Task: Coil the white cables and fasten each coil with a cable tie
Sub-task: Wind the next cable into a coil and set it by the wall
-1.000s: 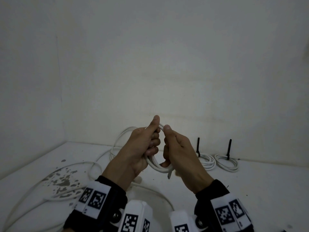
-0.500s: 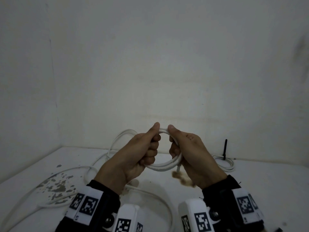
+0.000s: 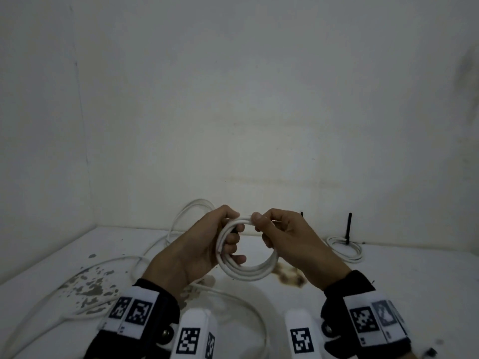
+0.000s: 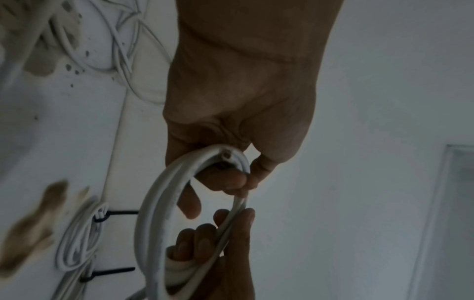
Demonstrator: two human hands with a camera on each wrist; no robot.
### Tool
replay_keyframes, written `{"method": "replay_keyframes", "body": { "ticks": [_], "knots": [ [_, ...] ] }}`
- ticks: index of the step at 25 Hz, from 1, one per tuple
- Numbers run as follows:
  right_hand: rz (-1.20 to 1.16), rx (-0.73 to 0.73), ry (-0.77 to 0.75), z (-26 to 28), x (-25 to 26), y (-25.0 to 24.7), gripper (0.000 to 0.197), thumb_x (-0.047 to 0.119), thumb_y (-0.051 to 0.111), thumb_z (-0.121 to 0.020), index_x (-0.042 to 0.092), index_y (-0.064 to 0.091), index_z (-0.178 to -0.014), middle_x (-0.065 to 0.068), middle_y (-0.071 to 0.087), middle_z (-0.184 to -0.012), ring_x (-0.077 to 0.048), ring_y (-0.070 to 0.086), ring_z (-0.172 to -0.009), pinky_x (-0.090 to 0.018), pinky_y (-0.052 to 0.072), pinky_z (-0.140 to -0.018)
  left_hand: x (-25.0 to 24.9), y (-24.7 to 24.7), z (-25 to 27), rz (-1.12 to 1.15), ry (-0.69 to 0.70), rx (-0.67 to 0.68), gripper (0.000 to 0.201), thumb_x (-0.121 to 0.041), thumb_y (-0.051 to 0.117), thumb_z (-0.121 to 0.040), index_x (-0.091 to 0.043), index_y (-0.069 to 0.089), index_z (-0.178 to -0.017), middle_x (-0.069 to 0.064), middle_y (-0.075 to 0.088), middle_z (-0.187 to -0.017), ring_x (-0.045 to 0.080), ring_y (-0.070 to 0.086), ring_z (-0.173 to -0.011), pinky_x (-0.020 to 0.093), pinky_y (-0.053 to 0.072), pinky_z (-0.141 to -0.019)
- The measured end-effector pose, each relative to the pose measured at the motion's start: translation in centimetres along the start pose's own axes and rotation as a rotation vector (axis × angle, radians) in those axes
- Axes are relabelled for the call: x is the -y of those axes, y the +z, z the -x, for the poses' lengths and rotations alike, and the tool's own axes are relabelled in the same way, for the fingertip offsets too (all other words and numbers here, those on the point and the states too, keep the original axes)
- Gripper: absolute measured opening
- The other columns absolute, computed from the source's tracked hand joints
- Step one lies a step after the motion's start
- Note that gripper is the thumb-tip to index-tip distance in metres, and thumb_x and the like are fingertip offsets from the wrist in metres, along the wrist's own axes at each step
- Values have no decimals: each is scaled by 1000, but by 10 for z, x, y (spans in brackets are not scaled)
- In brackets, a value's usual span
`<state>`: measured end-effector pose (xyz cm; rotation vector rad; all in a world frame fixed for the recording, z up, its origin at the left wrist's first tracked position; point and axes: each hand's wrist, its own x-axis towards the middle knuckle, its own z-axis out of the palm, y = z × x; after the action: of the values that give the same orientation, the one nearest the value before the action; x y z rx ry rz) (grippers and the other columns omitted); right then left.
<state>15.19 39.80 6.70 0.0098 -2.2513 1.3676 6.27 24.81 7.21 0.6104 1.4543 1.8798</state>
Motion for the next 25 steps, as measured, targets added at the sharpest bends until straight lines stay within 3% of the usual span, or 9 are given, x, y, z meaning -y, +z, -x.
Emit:
{"method": "replay_keyframes", "body": {
  "ticks": [3, 7, 10, 15, 19, 21, 25],
  "knots": [
    [41, -6, 27, -4, -8, 6, 43, 42, 53, -99, 2, 61, -85, 3, 50, -56, -9, 38, -46, -25, 32, -46, 7, 2, -3, -40, -2, -71, 35, -32, 47, -95, -17, 50, -64, -7, 21, -49, 8, 19, -38, 25, 42, -47],
    [13, -33, 10, -5, -12, 11, 39, 43, 54, -98, 5, 59, -92, 9, 48, -52, -5, 40, -46, -23, 33, -48, 14, 14, -9, -54, 143, -215, 41, -39, 51, -99, -17, 44, -65, -7, 18, -51, 7, 14, -39, 19, 18, -35],
    [-83, 76, -16, 0, -9, 7, 24, 38, 59, -97, 15, 62, -102, 2, 56, -60, -9, 48, -50, -22, 39, -44, 12, 14, -9, -22, 165, -233, 43, -48, 50, -98, -15, 47, -70, -7, 20, -52, 6, 16, -39, 18, 18, -33],
    [198, -139, -193, -4, -14, 7, 27, 37, 52, -100, 14, 61, -91, 2, 52, -58, -8, 45, -47, -25, 40, -43, 11, 19, -4, -16, 160, -158, 47, -60, 51, -90, -17, 47, -70, -6, 22, -57, 7, 19, -43, 18, 22, -37],
    [79, -106, -137, -1, -8, 3, 34, 40, 47, -102, 11, 58, -91, -5, 53, -56, -8, 40, -38, -25, 37, -39, 6, 19, -2, -6, 176, -92, 36, -42, 59, -93, -18, 47, -70, -5, 15, -59, 8, 16, -43, 19, 21, -36],
    [19, -102, -112, 0, -6, 5, 40, 44, 46, -101, 7, 57, -92, -6, 50, -55, -11, 37, -38, -25, 35, -38, 6, 19, 0, 12, 176, -87, 38, -42, 57, -95, -19, 45, -66, -5, 16, -57, 7, 16, -43, 19, 21, -36],
    [-75, -106, -81, -1, -5, 9, 38, 49, 49, -99, 14, 63, -93, -3, 48, -52, -17, 37, -41, -26, 33, -39, 10, 26, -2, -26, 210, -222, 48, -46, 54, -96, -22, 34, -58, -6, 16, -51, 9, 13, -41, 20, 17, -36]
  ]
}}
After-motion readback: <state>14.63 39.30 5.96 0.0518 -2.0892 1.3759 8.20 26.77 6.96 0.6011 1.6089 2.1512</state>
